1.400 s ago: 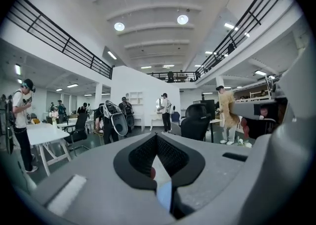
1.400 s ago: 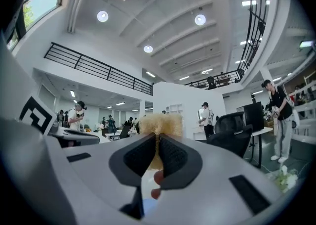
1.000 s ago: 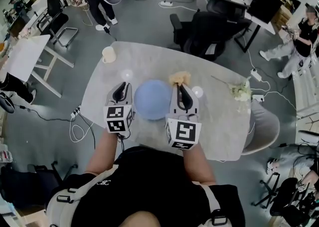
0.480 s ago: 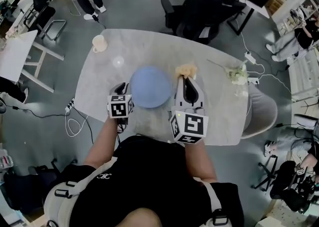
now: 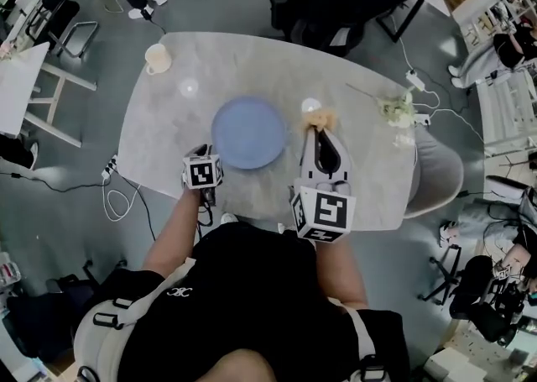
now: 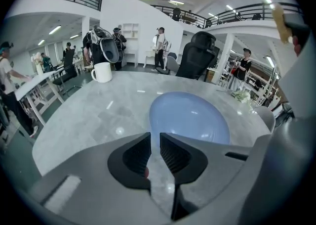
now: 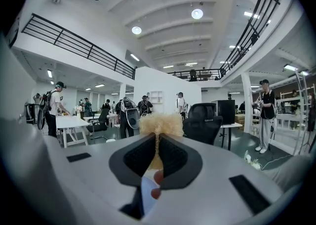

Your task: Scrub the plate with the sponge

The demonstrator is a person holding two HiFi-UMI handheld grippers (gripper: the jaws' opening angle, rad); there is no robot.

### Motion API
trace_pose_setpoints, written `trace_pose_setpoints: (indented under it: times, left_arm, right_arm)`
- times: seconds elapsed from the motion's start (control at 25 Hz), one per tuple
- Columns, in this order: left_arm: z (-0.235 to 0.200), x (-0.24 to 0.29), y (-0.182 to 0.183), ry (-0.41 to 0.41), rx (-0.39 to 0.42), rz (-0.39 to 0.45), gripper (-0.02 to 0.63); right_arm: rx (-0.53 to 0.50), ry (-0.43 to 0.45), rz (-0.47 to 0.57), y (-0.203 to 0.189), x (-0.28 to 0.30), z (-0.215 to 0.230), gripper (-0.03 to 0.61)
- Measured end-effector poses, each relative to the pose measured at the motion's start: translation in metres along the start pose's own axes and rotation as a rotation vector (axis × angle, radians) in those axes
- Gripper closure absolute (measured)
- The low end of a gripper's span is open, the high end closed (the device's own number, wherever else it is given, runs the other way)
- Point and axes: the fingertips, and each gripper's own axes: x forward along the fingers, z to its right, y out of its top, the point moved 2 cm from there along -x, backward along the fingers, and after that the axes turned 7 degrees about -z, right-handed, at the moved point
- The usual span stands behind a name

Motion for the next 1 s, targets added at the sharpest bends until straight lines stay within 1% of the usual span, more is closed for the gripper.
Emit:
trace_pose_setpoints:
  times: [0.2, 0.36, 0.52, 0.68, 0.72, 0.8, 0.92, 1.0]
  left_arm:
    - [0.000, 0.018, -0.014, -0.051, -0.102, -0.059, 0.540]
    - [0.000, 0.028, -0.022, -0.124, -0.259, -0.075, 0.534]
    - [-0.005, 0.032, -0.019, -0.192, -0.390, -0.076, 0.535]
    - [-0.006, 0.037, -0.019, -0.295, -0.527, -0.075, 0.526]
    - [-0.004, 0.038, -0.019, -0.318, -0.543, -0.077, 0.523]
    - [0.001, 0.042, -0.020, -0.342, -0.547, -0.090, 0.518]
    - [0.009, 0.049, -0.024, -0.339, -0.527, -0.118, 0.517]
    - [0.013, 0.055, -0.028, -0.340, -0.518, -0.138, 0.517]
  right_arm:
    - [-0.038, -0.018, -0.004, 0.001, 0.000, 0.002, 0.557]
    - [-0.116, -0.035, 0.015, 0.003, -0.005, 0.000, 0.557]
    - [-0.122, -0.045, 0.007, 0.000, -0.007, 0.001, 0.557]
    - [-0.136, -0.053, 0.001, -0.001, -0.008, 0.001, 0.557]
    - [-0.135, -0.055, -0.001, -0.002, -0.009, 0.001, 0.557]
    - [-0.117, -0.052, -0.006, -0.005, -0.008, 0.003, 0.557]
    - [-0.084, -0.046, -0.004, -0.004, -0.008, 0.008, 0.557]
    - [-0.081, -0.054, -0.001, -0.003, -0.009, 0.011, 0.557]
